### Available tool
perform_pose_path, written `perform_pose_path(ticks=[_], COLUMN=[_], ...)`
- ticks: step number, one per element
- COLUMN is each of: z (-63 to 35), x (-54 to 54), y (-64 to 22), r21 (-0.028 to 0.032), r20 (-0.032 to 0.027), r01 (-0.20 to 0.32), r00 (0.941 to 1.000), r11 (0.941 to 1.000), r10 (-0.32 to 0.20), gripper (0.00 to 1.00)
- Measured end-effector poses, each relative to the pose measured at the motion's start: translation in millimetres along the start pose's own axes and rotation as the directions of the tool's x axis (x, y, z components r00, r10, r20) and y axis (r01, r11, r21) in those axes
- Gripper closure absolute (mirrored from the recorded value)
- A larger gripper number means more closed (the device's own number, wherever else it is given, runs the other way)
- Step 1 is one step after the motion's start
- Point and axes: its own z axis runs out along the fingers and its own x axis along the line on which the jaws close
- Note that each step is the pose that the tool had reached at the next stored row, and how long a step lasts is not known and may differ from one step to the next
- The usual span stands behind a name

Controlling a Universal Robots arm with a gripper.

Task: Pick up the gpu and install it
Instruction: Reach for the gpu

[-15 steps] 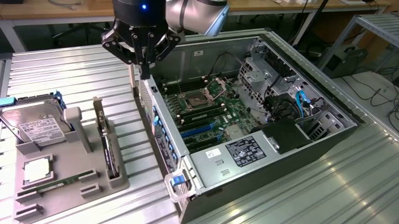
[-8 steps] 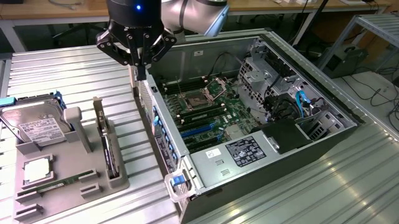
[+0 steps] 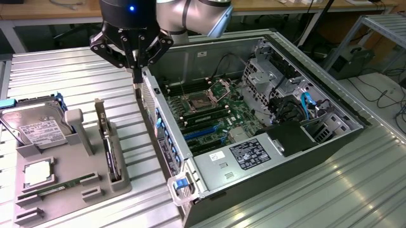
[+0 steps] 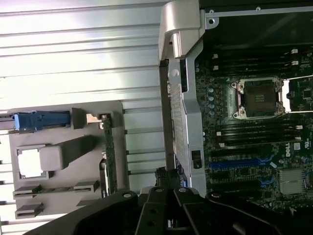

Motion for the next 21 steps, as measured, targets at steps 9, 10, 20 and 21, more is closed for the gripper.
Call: perform_pose_path(ticks=[9, 10, 20, 21], z=[-0.6, -0.6, -1.2, -1.2], x=[16.1, 17.7, 35.4, 36.9], y=[-2.5, -2.7, -4.9, -5.0], r21=[0.0001, 0.0000, 0.0001, 0.0001], r20=[-0.0001, -0.0001, -0.0001, -0.0001], r01=[0.000, 0.000, 0.001, 0.001], r00=[1.0000, 1.0000, 1.0000, 1.0000], r11=[1.0000, 1.0000, 1.0000, 1.0000], r10=[0.000, 0.000, -0.001, -0.001], gripper=[0.89, 0.89, 0.89, 0.89])
